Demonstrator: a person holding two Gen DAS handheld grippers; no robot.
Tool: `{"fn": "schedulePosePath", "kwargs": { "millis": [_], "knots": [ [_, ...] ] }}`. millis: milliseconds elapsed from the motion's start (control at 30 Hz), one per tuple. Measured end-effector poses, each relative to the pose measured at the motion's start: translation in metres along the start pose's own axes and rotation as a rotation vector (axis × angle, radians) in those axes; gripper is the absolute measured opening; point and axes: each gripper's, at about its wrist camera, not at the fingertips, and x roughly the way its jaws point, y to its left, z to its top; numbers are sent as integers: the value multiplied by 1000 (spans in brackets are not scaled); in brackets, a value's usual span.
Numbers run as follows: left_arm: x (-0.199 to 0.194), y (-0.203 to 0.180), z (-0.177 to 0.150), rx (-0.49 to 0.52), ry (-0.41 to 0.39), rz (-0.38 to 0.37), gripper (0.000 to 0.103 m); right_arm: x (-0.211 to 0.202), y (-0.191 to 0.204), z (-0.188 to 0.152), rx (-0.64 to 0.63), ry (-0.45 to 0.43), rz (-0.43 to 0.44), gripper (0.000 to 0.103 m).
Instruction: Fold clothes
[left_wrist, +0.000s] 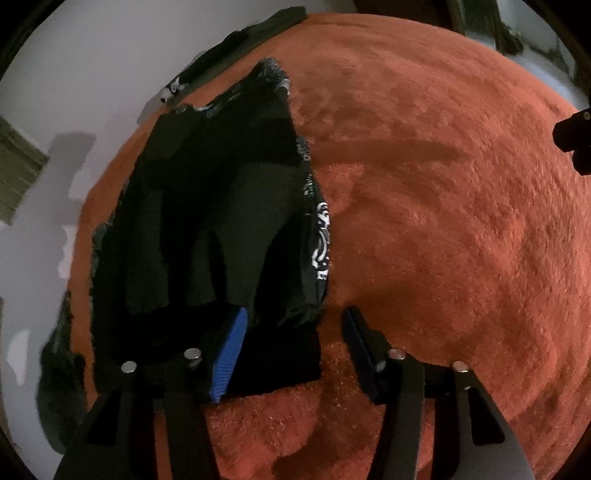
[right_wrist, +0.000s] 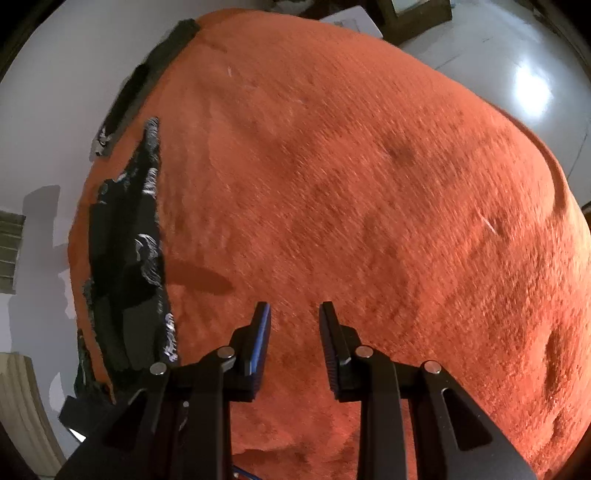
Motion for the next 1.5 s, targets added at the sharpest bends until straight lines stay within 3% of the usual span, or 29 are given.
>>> {"fn": "schedulePosePath", "kwargs": {
  "millis": [33, 67, 233, 400, 433, 467, 533, 600, 700, 800, 900, 933, 967, 1000, 1033, 1067, 1200, 1300, 1500],
  "knots": [
    [0, 7, 0, -27, 0, -32, 17, -1, 4, 2, -4, -9, 3, 26],
    [0, 16, -1, -68, -2, -93, 15, -2, 9, 4, -10, -16, 6, 26],
    [-22, 65, -7, -206, -121, -288, 13, 6, 52, 24, -74, -20, 26, 26],
    [-42, 129, -18, -359, -176, -437, 12, 38, 117, 61, -129, 76, 161, 26],
    [-44, 138, -21, -374, -180, -456, 12, 48, 129, 70, -111, 95, 204, 41],
    [-46, 146, -23, -385, -186, -472, 12, 59, 141, 81, -82, 109, 248, 72],
    [-47, 158, -27, -405, -184, -506, 12, 79, 159, 101, -11, 135, 316, 89],
    [-45, 168, -29, -432, -177, -554, 12, 99, 175, 119, 43, 169, 358, 89],
    [-39, 178, -30, -442, -171, -594, 12, 132, 200, 137, 4, 244, 317, 89],
    [-33, 182, -29, -433, -159, -629, 12, 157, 220, 146, -73, 243, 229, 89],
    [-31, 178, -29, -417, -151, -651, 12, 176, 227, 149, -61, 259, 251, 89],
    [-30, 175, -29, -411, -151, -657, 12, 179, 228, 151, -55, 242, 246, 88],
    [-31, 174, -29, -408, -152, -663, 12, 181, 230, 153, -57, 223, 241, 73],
    [-32, 174, -30, -412, -158, -668, 12, 183, 234, 155, -70, 207, 228, 53],
    [-33, 175, -30, -418, -166, -672, 12, 183, 239, 156, -100, 195, 205, 10],
    [-34, 177, -31, -425, -174, -677, 12, 184, 244, 157, -130, 184, 183, 4],
    [-41, 192, -38, -471, -219, -694, 11, 169, 264, 160, -151, 118, 193, 3],
    [-48, 216, -52, -538, -271, -710, 10, 145, 316, 149, -279, 60, 184, 3],
    [-51, 284, -103, -738, -363, -698, 9, 124, 484, 87, -643, 8, 135, 3]
  ]
}}
